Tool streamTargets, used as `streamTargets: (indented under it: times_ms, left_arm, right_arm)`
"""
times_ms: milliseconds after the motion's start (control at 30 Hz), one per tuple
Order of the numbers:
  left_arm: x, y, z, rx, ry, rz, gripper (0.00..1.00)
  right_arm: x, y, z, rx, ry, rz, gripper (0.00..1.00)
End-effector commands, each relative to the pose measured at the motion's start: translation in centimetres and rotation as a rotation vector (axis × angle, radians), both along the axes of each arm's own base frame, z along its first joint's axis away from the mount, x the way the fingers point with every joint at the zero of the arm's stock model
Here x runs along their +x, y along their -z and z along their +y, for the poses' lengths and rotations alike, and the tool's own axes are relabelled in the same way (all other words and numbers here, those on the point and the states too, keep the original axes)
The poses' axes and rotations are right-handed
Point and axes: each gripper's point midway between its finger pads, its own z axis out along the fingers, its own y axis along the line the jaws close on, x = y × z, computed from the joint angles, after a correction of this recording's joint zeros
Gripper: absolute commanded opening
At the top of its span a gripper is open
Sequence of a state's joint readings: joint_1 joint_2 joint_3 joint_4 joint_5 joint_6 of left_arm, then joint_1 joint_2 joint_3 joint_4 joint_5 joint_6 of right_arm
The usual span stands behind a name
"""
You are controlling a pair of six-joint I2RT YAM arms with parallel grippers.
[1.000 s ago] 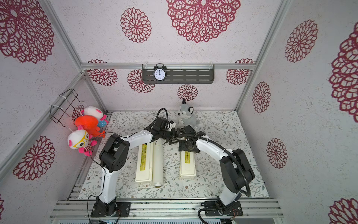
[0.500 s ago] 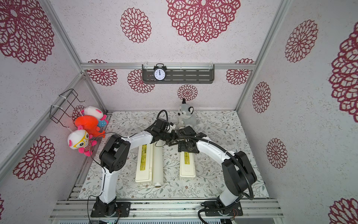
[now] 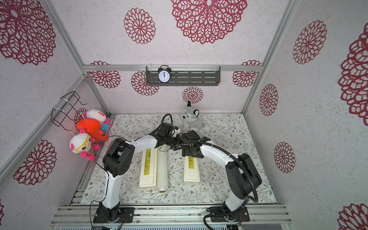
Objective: Put plastic wrap rolls into dispensers
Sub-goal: Close the lid on the plastic wrap cutting box.
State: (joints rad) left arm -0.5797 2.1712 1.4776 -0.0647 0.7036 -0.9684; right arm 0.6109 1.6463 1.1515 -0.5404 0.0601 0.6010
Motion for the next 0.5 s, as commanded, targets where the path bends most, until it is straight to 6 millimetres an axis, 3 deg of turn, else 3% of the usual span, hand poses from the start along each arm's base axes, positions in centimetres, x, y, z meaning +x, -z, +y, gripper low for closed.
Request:
streamTargets:
  times_ms: [0, 333, 467]
  left_arm:
    - [-0.7, 2.1, -0.2, 0.021, 0.018, 0.028, 0.83]
    - [-0.9, 1.6, -0.4, -0.002, 0.028, 0.023, 0.87]
    - [-0.8, 0.9, -0.6, -0.028, 0.028, 0.014, 0.88]
  right_arm:
    - [0.2, 0.5, -0.6, -0.047, 0.011, -0.013, 0.82]
    - [1.1, -2.5, -0.4, -0.141, -0.012, -0.097, 0.81]
    - [1.1, -2.5, -1.0, -0.178, -0.011, -0.105, 0.81]
